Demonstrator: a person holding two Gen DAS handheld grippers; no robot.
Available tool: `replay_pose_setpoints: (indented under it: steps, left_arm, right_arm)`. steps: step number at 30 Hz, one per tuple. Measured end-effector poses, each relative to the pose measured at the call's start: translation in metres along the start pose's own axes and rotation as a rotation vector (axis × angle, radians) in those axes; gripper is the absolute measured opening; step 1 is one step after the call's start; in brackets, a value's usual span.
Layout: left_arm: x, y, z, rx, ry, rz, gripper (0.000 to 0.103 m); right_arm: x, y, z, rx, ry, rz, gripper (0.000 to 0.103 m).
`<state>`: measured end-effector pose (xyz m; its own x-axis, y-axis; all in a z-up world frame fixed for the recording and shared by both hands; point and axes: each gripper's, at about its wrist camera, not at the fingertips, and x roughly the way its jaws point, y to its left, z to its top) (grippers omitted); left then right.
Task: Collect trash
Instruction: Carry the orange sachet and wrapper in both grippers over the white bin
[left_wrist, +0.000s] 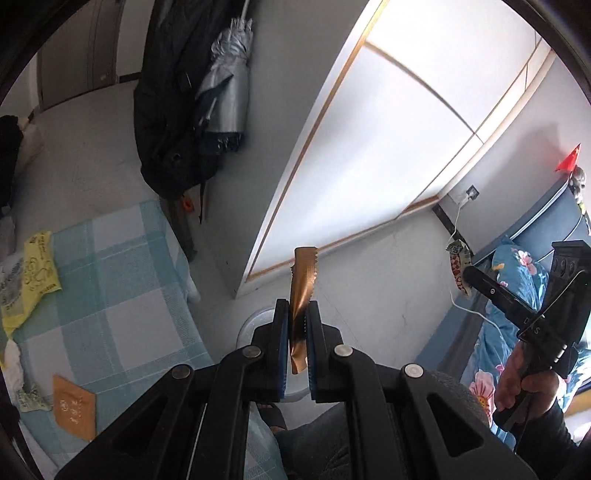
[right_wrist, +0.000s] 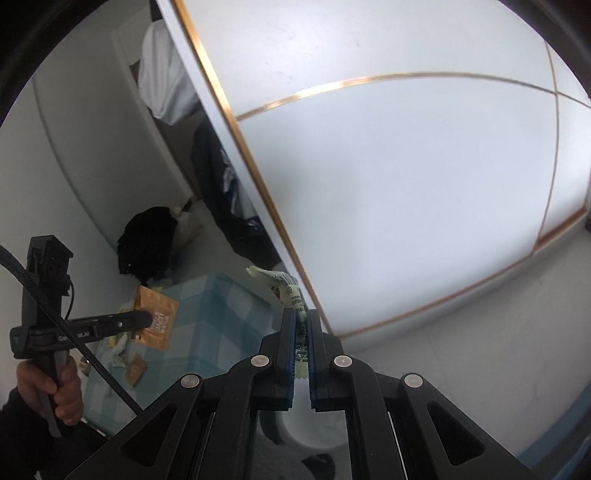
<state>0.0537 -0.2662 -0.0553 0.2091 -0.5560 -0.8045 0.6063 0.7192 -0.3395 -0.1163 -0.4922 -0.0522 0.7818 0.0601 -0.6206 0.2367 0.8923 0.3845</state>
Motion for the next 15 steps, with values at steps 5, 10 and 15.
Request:
replay_pose_setpoints:
  steps: [5, 10, 15]
  left_arm:
    - [0.055, 0.007, 0.004, -0.025, 0.129, -0.016, 0.005]
    - [0.105, 0.003, -0.002, 0.000, 0.274, -0.017, 0.005]
    - [0.149, 0.003, -0.009, 0.001, 0.404, -0.005, 0.005]
  right_arm:
    - [0.036, -0.034, -0.025, 0.080, 0.079, -0.020, 0.005]
    - [0.084, -0.059, -0.050, 0.156, 0.184, 0.003, 0.005]
    - [0.126, -0.072, -0.077, 0.243, 0.289, 0.031, 0.005]
